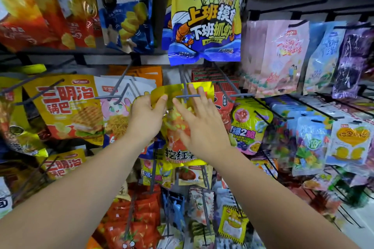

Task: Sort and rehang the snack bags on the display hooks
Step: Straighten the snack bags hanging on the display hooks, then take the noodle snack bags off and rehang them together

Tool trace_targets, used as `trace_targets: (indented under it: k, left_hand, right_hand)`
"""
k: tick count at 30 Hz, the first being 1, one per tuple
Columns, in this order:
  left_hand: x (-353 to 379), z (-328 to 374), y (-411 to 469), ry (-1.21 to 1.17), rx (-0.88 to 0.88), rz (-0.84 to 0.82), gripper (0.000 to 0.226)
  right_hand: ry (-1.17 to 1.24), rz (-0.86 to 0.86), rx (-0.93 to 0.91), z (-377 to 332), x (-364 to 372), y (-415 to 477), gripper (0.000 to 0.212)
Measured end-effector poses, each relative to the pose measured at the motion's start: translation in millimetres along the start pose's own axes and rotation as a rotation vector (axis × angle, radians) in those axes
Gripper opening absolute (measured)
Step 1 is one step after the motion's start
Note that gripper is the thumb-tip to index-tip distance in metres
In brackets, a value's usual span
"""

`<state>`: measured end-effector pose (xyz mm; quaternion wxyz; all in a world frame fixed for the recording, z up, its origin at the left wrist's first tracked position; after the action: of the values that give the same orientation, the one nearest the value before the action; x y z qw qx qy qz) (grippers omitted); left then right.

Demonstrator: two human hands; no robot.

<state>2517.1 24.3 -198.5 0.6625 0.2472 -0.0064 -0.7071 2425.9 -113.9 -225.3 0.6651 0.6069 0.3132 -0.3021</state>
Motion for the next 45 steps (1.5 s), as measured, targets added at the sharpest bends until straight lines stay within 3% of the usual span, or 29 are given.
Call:
trace_targets:
  k: [4, 9, 14, 18, 24, 27, 29, 31, 33, 39, 42, 45]
  left_hand:
    - [-19.4, -5.9, -6.6, 0.198, 0.136, 0.030, 0.036]
    - [-41.6, -9.9, -11.1, 0.191, 0.195, 0.138, 0.021]
    - [-50.5, -26.8, -5.8, 0.334, 0.318, 0.118, 0.025]
    - [-57.2, -54.7, -1.5, 0.342, 0.253, 0.070, 0.012]
    - [-88.1, -72.3, 9.4, 0.333, 0.146, 0.201, 0.012]
    - [-102.4, -74.0, 17.4, 0.332, 0.119, 0.273, 0.024]
    - [-109.4, -75.4, 24.6, 0.299, 0.052, 0.301, 0.046]
    - [-112.7, -75.4, 33.4, 0.236, -0.004, 0.279, 0.072]
    - [-112.5, -74.8, 42.1, 0.174, -0.026, 0.218, 0.079]
    - [-110.6, -77.4, 47.3, 0.041, -0.045, 0.036, 0.029]
    - [-112.0, -90.0, 46.1, 0.049, -0.081, 0.019, 0.028]
    - [-110.9, -100.0, 40.9, 0.080, -0.091, -0.002, 0.034]
  right_hand:
    - [-0.060, 0.026, 0.032, -1.6, 6.5, 12.8, 0.075]
    - [-0.122, -0.022, 0.082, -2.7, 19.3, 22.1, 0.084]
    - [-0.168, -0.131, 0.129, -0.6, 30.1, 40.5, 0.090]
    - [-0.174, -0.136, 0.149, 4.2, 34.7, 54.5, 0.091]
    - [-0.195, -0.110, 0.145, 15.0, 52.9, 66.8, 0.089]
    - [-0.174, -0.110, 0.175, 12.9, 54.4, 71.4, 0.090]
    - [-0.164, -0.120, 0.184, 11.8, 52.4, 73.9, 0.089]
    - [-0.139, -0.191, 0.216, 13.0, 54.0, 76.1, 0.088]
    - [-0.153, -0.163, 0.225, 15.3, 54.7, 77.5, 0.090]
    - [-0.117, -0.167, 0.220, 6.4, 47.3, 73.9, 0.080]
    - [0.042, -0.136, 0.228, -13.8, 40.2, 60.9, 0.065]
    - [0.196, 0.075, 0.212, -36.8, 33.8, 43.7, 0.041]
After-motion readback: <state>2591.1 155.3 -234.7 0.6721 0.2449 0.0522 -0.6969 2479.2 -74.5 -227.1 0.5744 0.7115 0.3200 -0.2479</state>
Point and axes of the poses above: each hand's wrist, its own y-axis towards the middle knuckle, its own x-axis out of the palm, z = x × y, the point moved 3 cm from there along y, towards the middle knuckle, and after that the axes turned 5 degrees about -x, right-handed, at the moved point
